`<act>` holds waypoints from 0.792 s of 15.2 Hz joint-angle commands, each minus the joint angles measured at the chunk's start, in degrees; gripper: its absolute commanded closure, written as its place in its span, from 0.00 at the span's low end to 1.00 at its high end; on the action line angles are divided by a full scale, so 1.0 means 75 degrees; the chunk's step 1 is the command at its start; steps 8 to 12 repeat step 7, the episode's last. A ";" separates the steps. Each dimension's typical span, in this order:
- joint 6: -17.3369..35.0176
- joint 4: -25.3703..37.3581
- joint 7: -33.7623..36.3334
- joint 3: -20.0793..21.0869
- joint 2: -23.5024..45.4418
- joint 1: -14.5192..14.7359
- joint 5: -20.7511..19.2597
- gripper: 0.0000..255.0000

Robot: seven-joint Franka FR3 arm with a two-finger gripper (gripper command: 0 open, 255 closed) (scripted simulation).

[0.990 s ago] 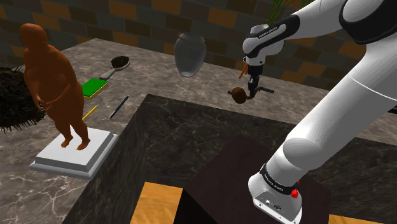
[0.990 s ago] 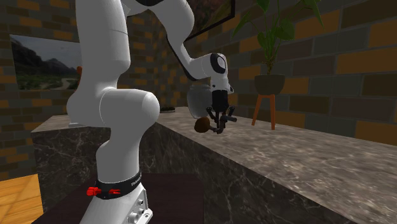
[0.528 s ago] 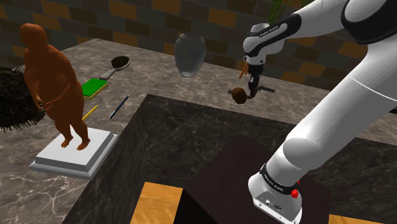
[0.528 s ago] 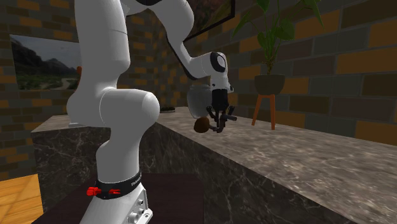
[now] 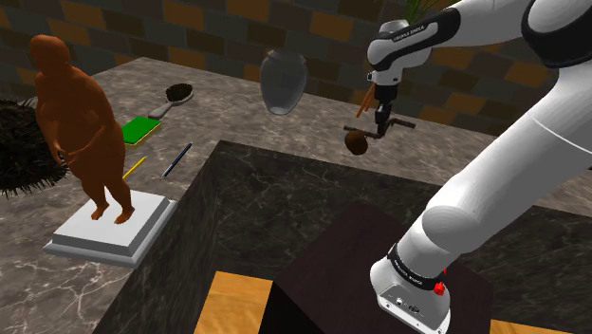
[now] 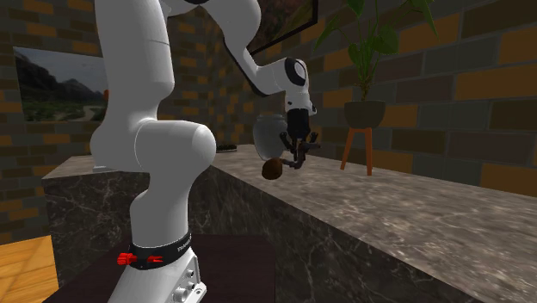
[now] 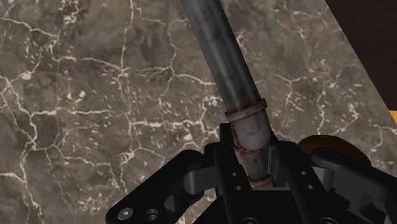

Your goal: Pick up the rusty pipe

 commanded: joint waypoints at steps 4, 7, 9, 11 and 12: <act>-0.0566 0.0330 -0.0006 0.0088 -0.0248 0.0020 -0.0045 1.00; -0.0687 0.0415 -0.0016 0.0104 -0.0286 0.0023 -0.0049 1.00; -0.0687 0.0415 -0.0016 0.0104 -0.0286 0.0023 -0.0049 1.00; -0.0687 0.0415 -0.0016 0.0104 -0.0286 0.0023 -0.0049 1.00; -0.0687 0.0415 -0.0016 0.0104 -0.0286 0.0023 -0.0049 1.00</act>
